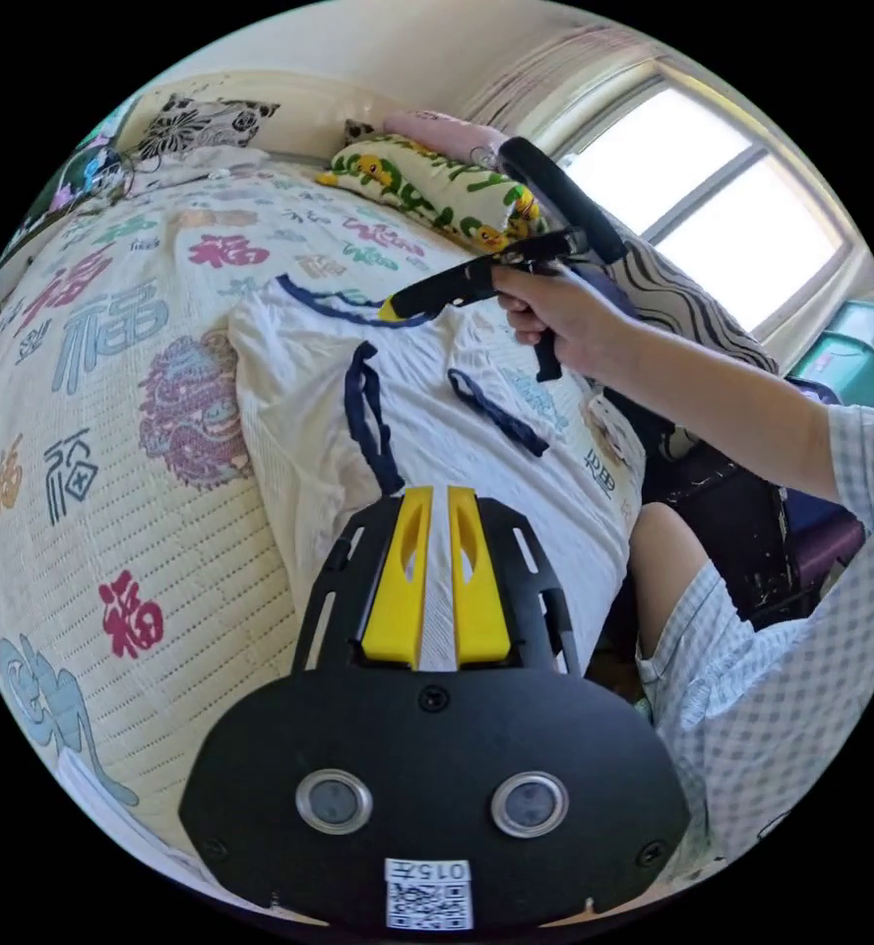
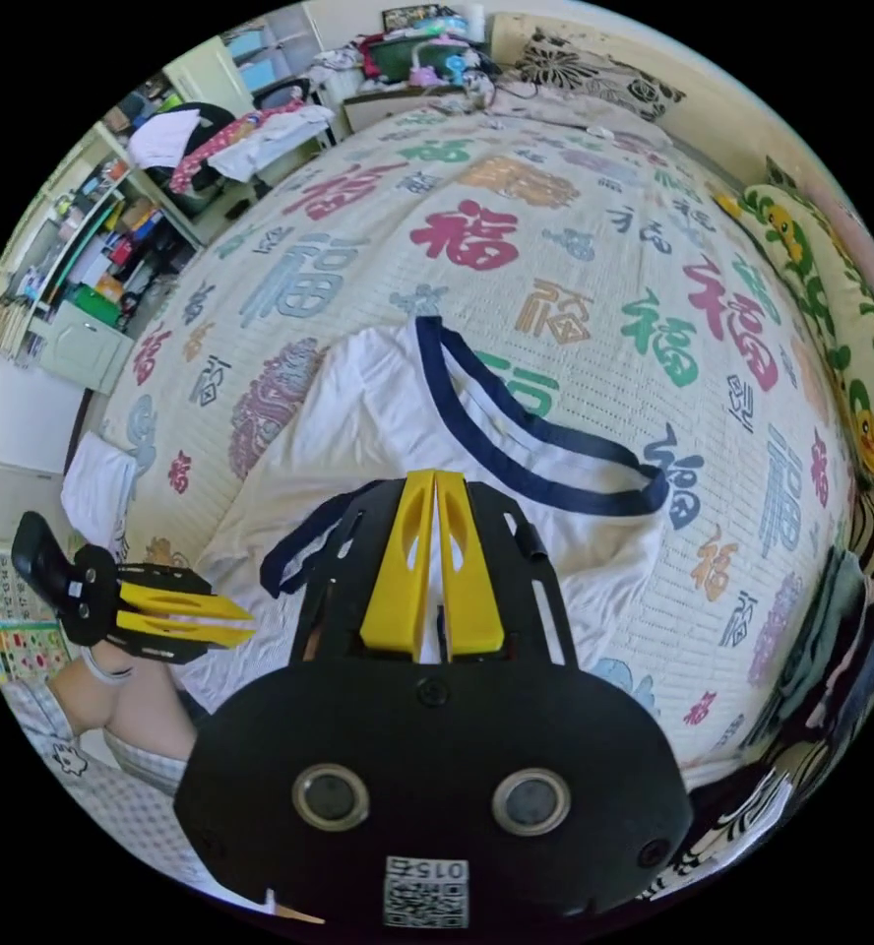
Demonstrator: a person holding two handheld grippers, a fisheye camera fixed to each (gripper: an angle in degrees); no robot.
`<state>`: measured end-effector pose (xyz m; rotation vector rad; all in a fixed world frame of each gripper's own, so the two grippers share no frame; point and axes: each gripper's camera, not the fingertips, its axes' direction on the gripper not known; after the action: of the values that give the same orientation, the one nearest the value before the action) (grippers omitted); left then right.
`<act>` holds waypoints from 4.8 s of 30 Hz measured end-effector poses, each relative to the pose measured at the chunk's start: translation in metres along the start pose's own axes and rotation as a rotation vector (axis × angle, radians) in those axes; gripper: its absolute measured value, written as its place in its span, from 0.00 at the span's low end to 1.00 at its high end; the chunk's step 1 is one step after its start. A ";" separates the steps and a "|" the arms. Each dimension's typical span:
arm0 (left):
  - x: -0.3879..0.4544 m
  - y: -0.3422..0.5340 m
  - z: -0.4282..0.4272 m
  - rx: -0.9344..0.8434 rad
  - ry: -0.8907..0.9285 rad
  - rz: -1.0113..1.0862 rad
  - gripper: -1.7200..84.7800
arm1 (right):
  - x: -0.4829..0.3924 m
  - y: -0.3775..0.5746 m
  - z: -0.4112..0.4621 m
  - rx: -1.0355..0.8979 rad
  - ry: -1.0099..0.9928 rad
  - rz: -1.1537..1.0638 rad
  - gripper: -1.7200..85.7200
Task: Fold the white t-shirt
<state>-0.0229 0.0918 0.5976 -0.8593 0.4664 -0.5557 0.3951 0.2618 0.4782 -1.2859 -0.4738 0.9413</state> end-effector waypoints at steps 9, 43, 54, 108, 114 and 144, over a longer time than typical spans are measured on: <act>-0.016 -0.021 0.000 -0.101 -0.164 -0.013 0.03 | 0.023 0.022 0.025 -0.064 -0.222 -0.039 0.01; -0.023 -0.274 -0.055 -0.058 -0.261 0.010 0.02 | 0.267 0.116 -0.016 0.110 -0.052 0.211 0.01; 0.089 -0.085 -0.120 -0.069 -0.001 0.202 0.02 | 0.205 0.307 -0.014 0.116 -0.253 -0.057 0.02; 0.076 0.069 -0.043 -0.067 -0.113 -0.457 0.12 | 0.263 0.428 0.161 0.216 -0.532 0.525 0.11; 0.033 0.083 -0.006 -0.070 -0.047 -0.576 0.10 | 0.268 0.387 0.187 0.125 -0.559 0.549 0.09; 0.058 0.290 -0.068 -0.029 -0.052 -0.644 0.15 | 0.124 0.320 0.102 0.150 -0.338 0.248 0.08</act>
<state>0.0588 0.1701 0.3156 -1.0507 0.1389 -1.1149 0.2839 0.4209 0.1777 -1.0678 -0.4998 1.3887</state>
